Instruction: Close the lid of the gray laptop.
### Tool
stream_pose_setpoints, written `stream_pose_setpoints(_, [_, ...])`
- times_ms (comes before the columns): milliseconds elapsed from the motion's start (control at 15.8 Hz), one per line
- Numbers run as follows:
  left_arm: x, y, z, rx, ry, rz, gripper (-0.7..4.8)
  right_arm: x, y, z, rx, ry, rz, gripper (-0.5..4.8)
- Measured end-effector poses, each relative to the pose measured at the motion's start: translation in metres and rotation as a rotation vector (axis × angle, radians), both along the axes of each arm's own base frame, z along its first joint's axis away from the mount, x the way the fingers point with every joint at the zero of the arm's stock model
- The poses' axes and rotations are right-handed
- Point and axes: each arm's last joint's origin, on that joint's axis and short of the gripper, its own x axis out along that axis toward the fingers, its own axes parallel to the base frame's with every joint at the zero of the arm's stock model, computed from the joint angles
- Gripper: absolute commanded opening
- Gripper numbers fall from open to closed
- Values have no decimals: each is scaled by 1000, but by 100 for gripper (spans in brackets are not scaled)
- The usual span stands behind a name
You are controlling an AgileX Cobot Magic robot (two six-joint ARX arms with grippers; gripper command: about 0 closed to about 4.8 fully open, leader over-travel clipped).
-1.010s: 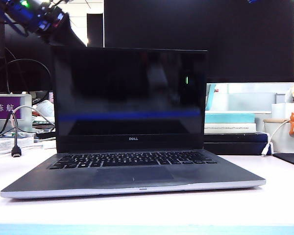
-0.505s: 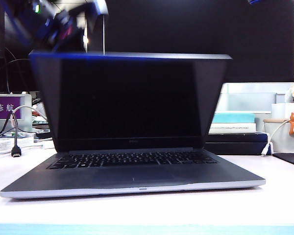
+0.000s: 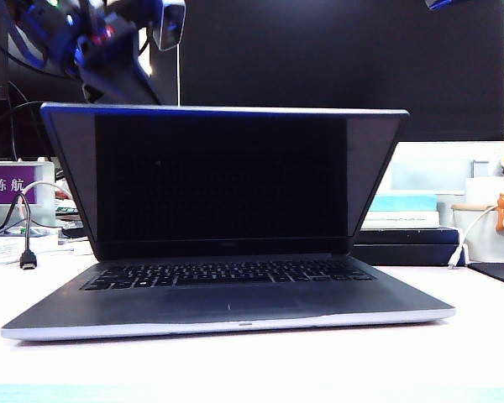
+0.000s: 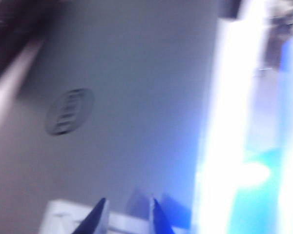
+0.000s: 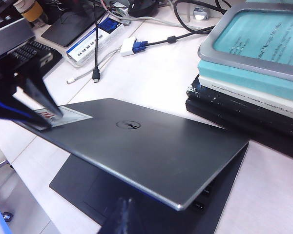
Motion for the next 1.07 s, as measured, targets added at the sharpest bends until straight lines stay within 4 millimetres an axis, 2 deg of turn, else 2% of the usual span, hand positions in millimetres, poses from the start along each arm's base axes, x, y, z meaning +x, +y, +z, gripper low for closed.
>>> stream_pose_setpoints(126, [-5, -5, 0, -2, 18, -23, 120, 0, 0, 0, 0, 0, 0, -6])
stream_pose_setpoints(379, [-22, -36, 1, 87, -16, -105, 113, -1, 0, -2, -9, 11, 5, -6])
stream_pose_setpoints(505, [-24, -45, 1, 118, -65, -112, 55, -2, 0, -4, -12, 38, 6, -6])
stream_pose_setpoints(631, [-23, -46, 6, 102, -88, -86, 55, -4, 0, -6, -24, 55, 14, -6])
stream_pose_setpoints(1073, [-30, -52, 0, 103, -35, -112, 55, -6, 0, -9, -29, 91, 17, -6])
